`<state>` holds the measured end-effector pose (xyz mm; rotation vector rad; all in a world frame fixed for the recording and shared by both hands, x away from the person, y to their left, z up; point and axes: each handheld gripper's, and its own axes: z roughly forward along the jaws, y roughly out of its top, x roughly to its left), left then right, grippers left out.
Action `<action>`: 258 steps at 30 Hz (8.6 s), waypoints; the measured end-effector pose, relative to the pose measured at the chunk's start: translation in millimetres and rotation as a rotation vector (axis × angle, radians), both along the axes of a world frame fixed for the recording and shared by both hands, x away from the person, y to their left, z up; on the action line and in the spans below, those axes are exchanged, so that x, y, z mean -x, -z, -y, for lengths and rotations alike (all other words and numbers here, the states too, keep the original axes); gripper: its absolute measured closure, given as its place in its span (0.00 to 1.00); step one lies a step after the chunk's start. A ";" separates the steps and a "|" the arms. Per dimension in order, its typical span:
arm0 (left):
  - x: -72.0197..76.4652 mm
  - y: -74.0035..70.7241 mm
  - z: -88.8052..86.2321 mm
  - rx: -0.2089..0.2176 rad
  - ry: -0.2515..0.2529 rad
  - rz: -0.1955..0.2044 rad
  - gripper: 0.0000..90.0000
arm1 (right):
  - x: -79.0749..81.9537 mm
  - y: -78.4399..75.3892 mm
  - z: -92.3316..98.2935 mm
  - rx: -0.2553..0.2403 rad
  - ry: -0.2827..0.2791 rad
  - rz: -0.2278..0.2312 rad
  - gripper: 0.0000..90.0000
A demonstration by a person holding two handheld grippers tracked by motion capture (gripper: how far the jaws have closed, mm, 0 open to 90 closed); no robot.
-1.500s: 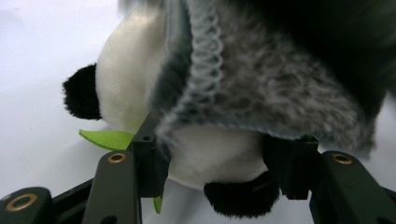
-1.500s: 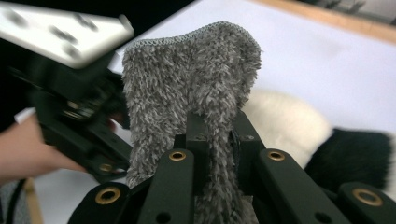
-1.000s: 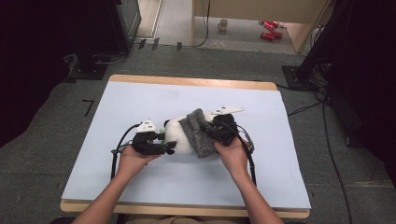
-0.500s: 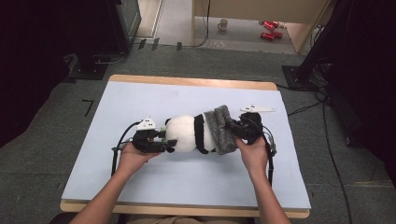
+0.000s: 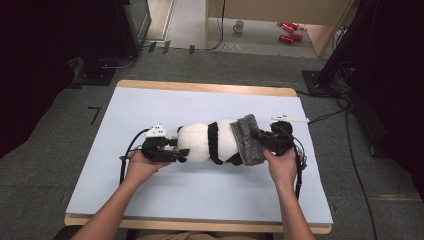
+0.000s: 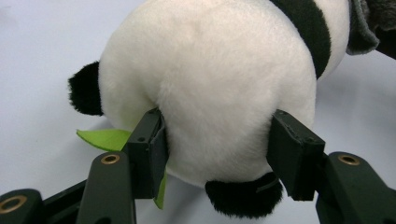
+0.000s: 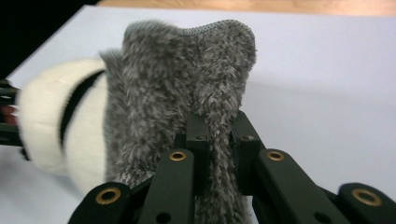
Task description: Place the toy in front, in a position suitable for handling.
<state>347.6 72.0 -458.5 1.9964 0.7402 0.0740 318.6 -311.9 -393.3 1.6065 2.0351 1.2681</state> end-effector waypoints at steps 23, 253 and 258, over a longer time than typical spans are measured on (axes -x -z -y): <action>10.3 -6.9 -14.8 0.018 0.050 0.085 0.36 | 6.5 1.3 -39.2 0.050 -0.140 0.009 0.91; -11.9 -16.6 -14.3 0.018 0.009 -0.127 0.72 | -37.5 10.8 -19.1 0.032 -0.018 -0.020 0.91; -13.4 -16.5 -15.9 0.026 0.006 -0.135 0.72 | -41.2 21.4 -13.9 0.086 0.004 -0.074 0.91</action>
